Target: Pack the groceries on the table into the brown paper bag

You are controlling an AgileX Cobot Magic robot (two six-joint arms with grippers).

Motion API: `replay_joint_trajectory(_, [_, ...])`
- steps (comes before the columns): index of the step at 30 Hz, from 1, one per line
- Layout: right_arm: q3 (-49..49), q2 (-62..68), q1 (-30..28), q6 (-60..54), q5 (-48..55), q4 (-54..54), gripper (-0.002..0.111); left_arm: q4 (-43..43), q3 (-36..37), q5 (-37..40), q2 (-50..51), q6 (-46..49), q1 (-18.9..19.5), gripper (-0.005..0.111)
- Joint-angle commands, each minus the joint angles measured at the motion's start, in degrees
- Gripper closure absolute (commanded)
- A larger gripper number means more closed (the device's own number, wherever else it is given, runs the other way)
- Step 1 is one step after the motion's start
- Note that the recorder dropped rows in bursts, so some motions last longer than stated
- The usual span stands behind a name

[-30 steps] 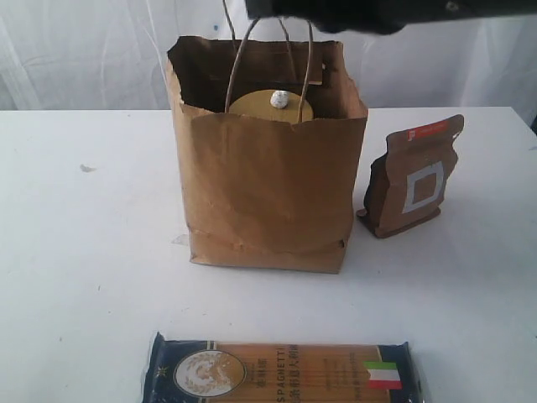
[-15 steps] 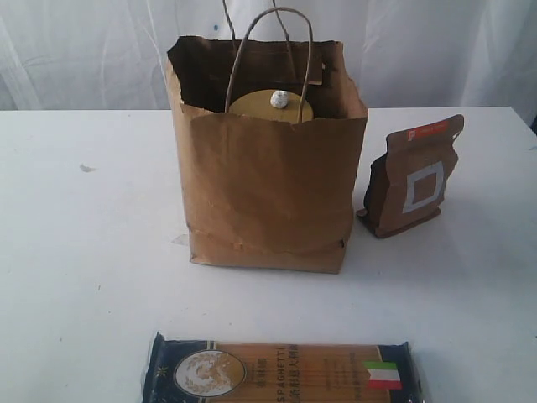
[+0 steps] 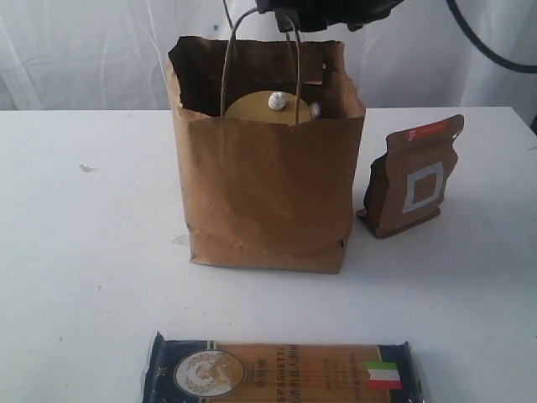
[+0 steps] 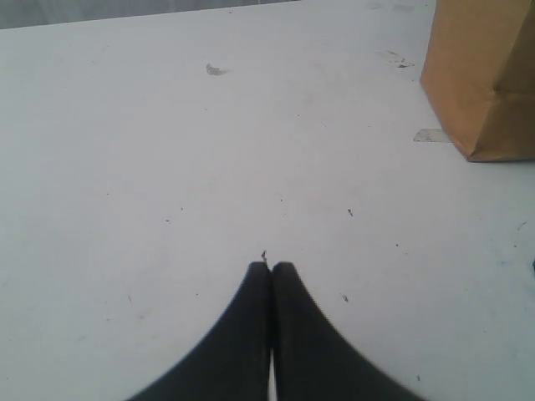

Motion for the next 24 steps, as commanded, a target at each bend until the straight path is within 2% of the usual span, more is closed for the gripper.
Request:
replay_joint_trajectory(1, [-0.39, -2.72, -0.35, -1.29, -2.45, -1.60, 0.053, 0.10, 0.24, 0.01, -0.24, -0.07, 0.10, 0.107])
replay_joint_trajectory(4, [-0.26, -5.76, -0.35, 0.00, -1.82, -6.10, 0.053, 0.10, 0.24, 0.01, -0.24, -0.07, 0.10, 0.107])
replay_joint_trajectory(6, [-0.14, -8.09, -0.35, 6.29, -0.13, -10.83, 0.053, 0.10, 0.24, 0.01, -0.24, -0.07, 0.10, 0.107])
replay_joint_trajectory(7, [-0.14, -9.42, -0.46, 16.42, 2.22, -16.26, 0.053, 0.10, 0.24, 0.01, -0.24, -0.07, 0.10, 0.107])
replay_joint_trajectory(9, [-0.14, -10.46, -1.21, 28.24, 8.95, -27.04, 0.053, 0.10, 0.24, 0.01, -0.24, -0.07, 0.10, 0.107])
replay_joint_trajectory(11, [-0.14, -10.71, -2.10, 34.59, 16.72, -32.22, 0.053, 0.10, 0.24, 0.01, -0.24, -0.07, 0.10, 0.107])
replay_joint_trajectory(18, [0.17, -8.31, -8.58, 45.21, 24.24, -34.35, 0.053, 0.10, 0.24, 0.01, -0.24, -0.07, 0.10, 0.107])
replay_joint_trajectory(24, [5.40, -6.72, -11.60, 48.60, 22.57, -32.28, 0.053, 0.10, 0.24, 0.01, -0.24, -0.07, 0.10, 0.107])
